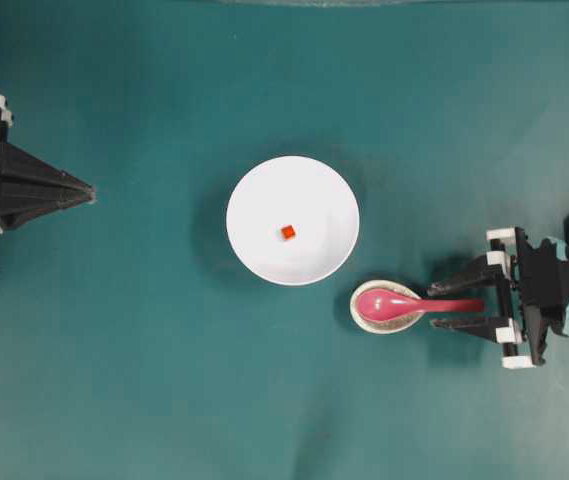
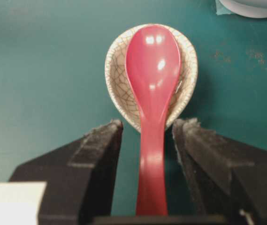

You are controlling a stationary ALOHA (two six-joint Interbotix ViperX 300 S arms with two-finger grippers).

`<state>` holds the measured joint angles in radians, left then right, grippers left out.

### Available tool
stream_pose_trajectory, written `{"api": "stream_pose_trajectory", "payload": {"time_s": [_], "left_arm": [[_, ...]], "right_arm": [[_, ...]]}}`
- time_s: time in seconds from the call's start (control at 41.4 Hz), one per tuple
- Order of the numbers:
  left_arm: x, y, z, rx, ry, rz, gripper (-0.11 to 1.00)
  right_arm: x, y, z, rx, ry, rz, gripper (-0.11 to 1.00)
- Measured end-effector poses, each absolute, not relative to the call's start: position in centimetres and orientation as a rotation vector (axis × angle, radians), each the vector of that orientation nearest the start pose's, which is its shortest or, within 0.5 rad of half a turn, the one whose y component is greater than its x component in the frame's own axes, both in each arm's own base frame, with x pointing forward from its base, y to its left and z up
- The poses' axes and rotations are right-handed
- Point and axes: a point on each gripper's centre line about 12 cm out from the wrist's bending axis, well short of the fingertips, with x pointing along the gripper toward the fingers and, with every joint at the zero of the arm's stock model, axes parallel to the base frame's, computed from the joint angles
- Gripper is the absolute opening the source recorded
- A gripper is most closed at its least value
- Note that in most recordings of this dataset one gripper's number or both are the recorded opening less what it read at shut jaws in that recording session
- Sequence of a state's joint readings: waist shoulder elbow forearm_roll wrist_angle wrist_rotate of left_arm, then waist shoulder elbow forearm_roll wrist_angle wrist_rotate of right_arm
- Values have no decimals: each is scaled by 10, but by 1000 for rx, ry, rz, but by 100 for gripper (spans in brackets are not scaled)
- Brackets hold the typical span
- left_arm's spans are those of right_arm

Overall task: Grip the spoon and scoop the red block from the bowl with right arm.
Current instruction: 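Close the right gripper on the pink spoon handle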

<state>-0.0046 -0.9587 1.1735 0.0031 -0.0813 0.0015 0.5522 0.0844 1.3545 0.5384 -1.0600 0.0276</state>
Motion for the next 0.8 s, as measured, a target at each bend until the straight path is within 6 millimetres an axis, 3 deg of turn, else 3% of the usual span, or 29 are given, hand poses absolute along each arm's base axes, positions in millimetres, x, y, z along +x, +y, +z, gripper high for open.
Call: {"api": "stream_pose_trajectory", "payload": {"time_s": [0.797], "left_arm": [[199, -1, 268, 5, 133, -5, 0]], "right_arm": [[214, 71, 67, 104, 440, 8, 49]]}}
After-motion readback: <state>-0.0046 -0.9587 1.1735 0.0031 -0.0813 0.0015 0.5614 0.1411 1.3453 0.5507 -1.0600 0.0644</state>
